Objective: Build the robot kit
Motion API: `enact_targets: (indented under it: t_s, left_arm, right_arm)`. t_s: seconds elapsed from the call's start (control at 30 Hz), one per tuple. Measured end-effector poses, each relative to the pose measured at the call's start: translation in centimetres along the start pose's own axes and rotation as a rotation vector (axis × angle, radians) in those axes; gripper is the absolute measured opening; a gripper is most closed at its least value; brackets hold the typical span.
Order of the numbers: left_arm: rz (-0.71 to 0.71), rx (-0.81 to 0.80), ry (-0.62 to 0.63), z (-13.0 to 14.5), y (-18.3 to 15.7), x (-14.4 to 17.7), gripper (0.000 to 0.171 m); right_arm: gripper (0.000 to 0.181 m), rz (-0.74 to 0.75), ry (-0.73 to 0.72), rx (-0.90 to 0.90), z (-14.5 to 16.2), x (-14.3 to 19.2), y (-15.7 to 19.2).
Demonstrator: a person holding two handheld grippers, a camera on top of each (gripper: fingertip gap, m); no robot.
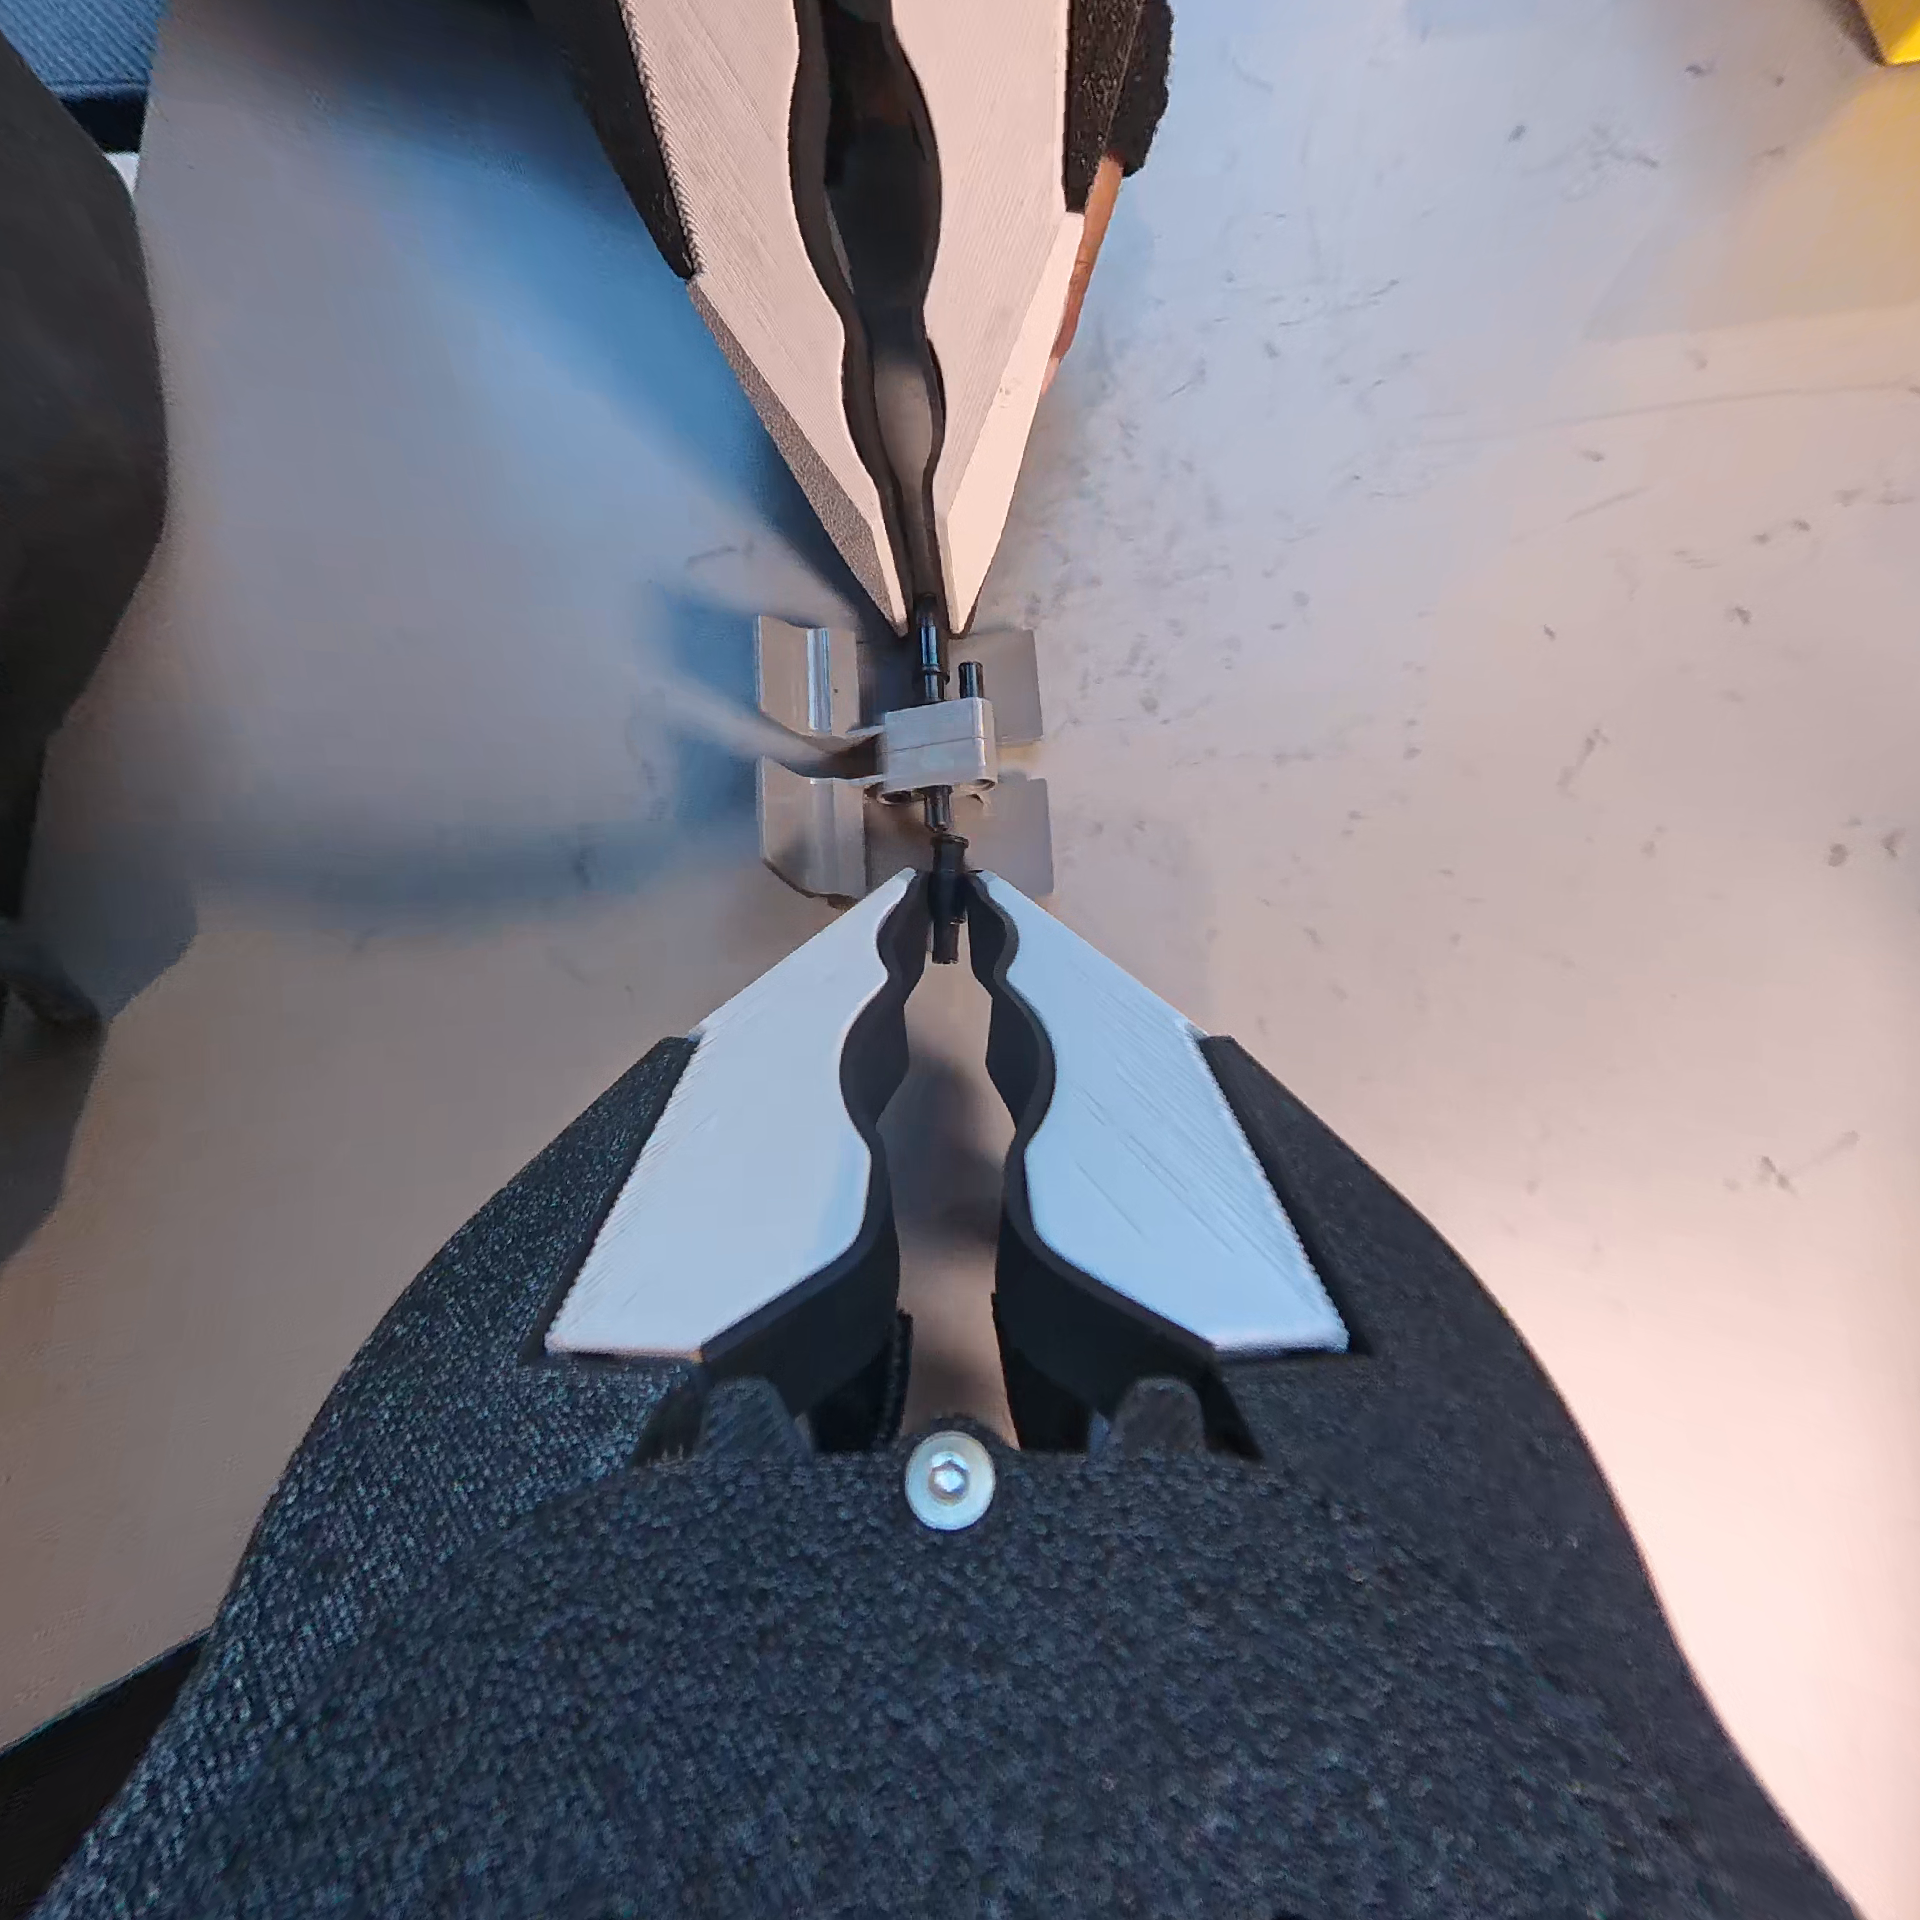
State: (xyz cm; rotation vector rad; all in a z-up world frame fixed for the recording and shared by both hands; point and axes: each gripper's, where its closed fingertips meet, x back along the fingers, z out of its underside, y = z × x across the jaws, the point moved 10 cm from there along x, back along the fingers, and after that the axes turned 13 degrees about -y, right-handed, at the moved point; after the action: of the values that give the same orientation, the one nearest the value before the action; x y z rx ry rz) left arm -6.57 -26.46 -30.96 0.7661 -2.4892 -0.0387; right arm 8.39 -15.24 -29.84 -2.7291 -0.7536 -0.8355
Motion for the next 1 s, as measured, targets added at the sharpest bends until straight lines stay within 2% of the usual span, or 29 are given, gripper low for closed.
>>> enact_targets:
  t_s: [0.57, 0.77, 1.0]
  left_arm:
    - [-0.001, 0.042, 0.013, -0.1, 0.1, -0.1, 0.003]
    - [-0.014, 0.105, 0.036, -0.3, 0.2, 0.0, 0.002]
    - [-0.023, 0.17, 0.083, -0.7, 0.2, -0.1, 0.002]
  right_arm:
    - [0.007, -0.017, -0.049, 0.046, 0.1, 0.1, 0.3]
    - [0.007, 0.018, -0.044, 0.105, -0.3, 0.1, 0.5]
    - [0.007, 0.065, 0.063, 0.21, -0.9, -0.4, 1.2]
